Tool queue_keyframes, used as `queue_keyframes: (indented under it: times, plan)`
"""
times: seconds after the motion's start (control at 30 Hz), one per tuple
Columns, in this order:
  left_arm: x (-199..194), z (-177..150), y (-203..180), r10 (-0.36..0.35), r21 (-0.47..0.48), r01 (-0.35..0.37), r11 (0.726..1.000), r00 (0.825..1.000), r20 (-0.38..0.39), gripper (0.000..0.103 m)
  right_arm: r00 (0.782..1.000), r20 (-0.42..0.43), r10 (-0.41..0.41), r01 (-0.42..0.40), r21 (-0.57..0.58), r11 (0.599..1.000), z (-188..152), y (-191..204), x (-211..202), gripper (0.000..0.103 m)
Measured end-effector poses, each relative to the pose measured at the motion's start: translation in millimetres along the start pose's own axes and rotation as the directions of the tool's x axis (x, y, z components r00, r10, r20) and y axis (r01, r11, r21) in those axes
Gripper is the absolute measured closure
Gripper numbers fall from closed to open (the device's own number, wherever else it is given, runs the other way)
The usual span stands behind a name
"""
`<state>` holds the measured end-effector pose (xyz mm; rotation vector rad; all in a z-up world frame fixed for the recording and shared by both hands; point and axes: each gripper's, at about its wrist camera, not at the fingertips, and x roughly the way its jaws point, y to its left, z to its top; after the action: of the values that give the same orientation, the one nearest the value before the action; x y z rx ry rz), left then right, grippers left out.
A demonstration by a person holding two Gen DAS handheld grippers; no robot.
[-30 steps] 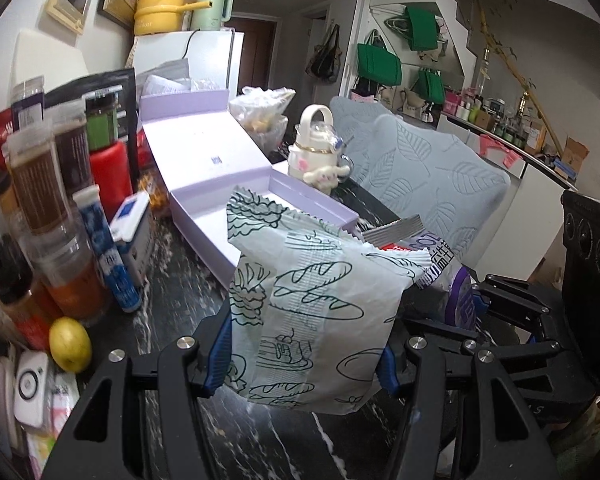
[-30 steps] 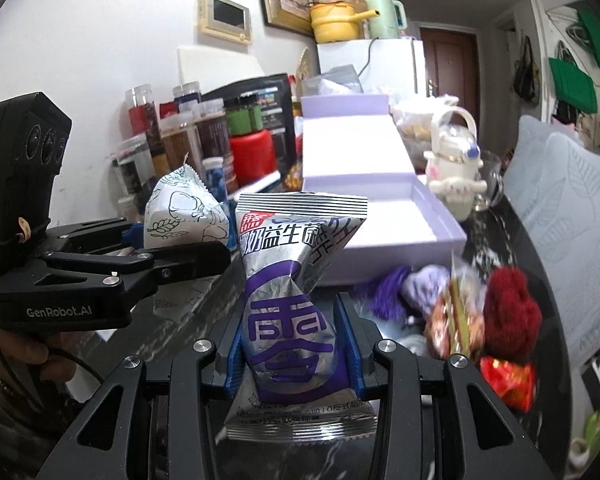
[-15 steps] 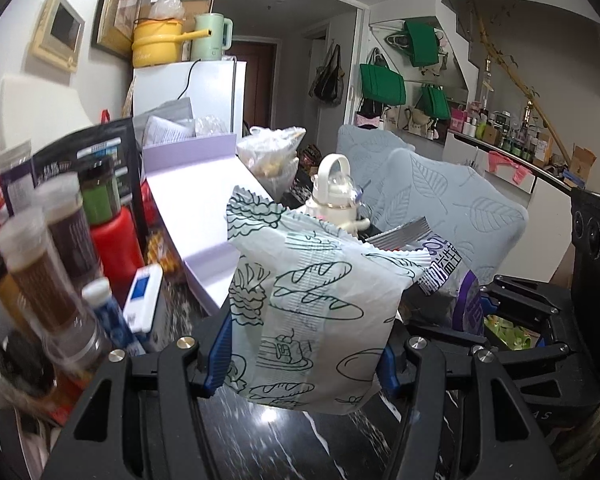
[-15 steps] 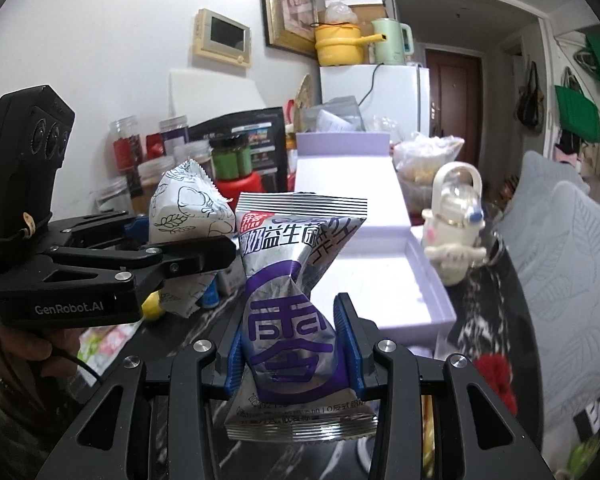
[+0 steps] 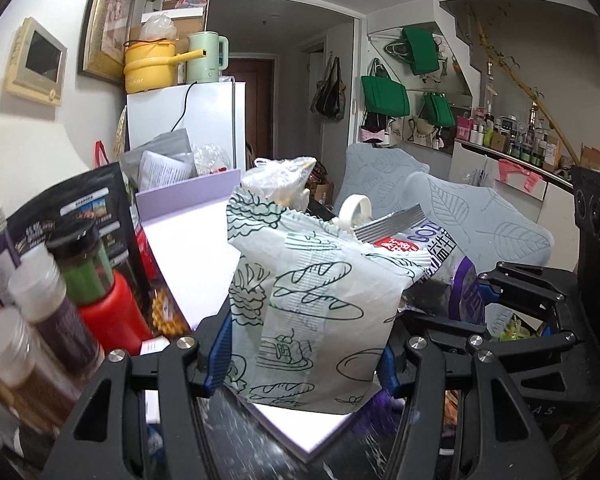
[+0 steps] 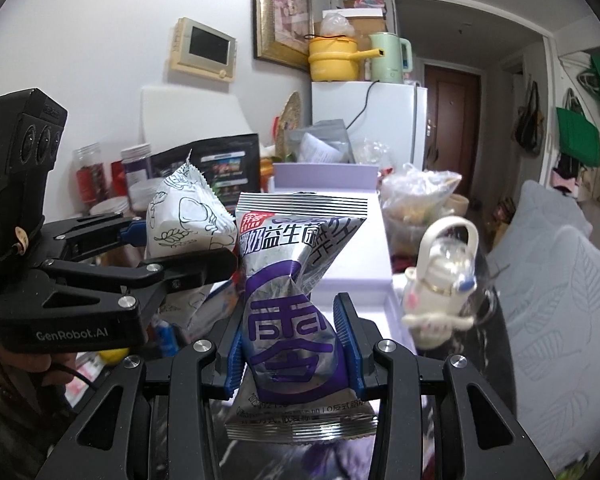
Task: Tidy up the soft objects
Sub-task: 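Carry the bread-print packet and GOZY packet over the lavender box with both tools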
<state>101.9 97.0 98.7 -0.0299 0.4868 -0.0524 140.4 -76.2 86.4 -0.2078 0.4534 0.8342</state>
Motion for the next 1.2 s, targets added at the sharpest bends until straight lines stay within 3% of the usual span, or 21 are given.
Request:
queue_keyframes:
  times: [0.47, 0.73, 1.2]
  plan:
    - [70.7, 25.2, 36.6, 0.084, -0.037, -0.084, 0.996, 0.996, -0.020, 0.045, 0.999, -0.050, -0.020, 0.021, 0.014, 1.000, 24.8, -27.2, 74.8, 0.063]
    - [112.5, 16.3, 48.6, 0.092, -0.028, -0.095, 0.995, 0.989, -0.112, 0.045, 0.992, -0.127, -0.018, 0.023, 0.036, 0.999, 11.8, -40.3, 114.8, 0.063]
    - [173.0, -15.7, 49.1, 0.091, -0.015, -0.100, 0.995, 0.951, -0.295, 0.045, 0.962, -0.272, -0.023, 0.044, 0.074, 0.996, -15.6, -60.8, 159.7, 0.063]
